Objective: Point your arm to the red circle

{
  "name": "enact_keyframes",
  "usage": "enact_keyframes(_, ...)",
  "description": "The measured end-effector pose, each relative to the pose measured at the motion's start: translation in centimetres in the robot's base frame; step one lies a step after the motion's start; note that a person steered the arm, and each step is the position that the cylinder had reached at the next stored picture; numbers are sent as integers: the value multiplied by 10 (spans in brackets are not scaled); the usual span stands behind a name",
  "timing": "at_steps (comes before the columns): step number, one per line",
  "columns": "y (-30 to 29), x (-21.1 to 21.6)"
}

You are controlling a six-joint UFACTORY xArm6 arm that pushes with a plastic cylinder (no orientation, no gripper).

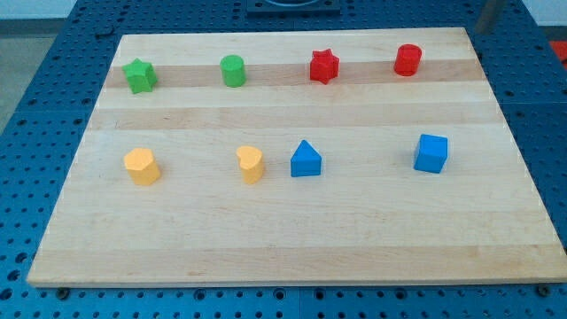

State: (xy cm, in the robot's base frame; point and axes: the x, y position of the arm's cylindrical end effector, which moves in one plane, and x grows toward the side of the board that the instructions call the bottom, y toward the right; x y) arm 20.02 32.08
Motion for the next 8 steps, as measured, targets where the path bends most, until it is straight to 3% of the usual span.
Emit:
enact_keyframes(6,-40,53)
enact_keyframes(8,-65,53)
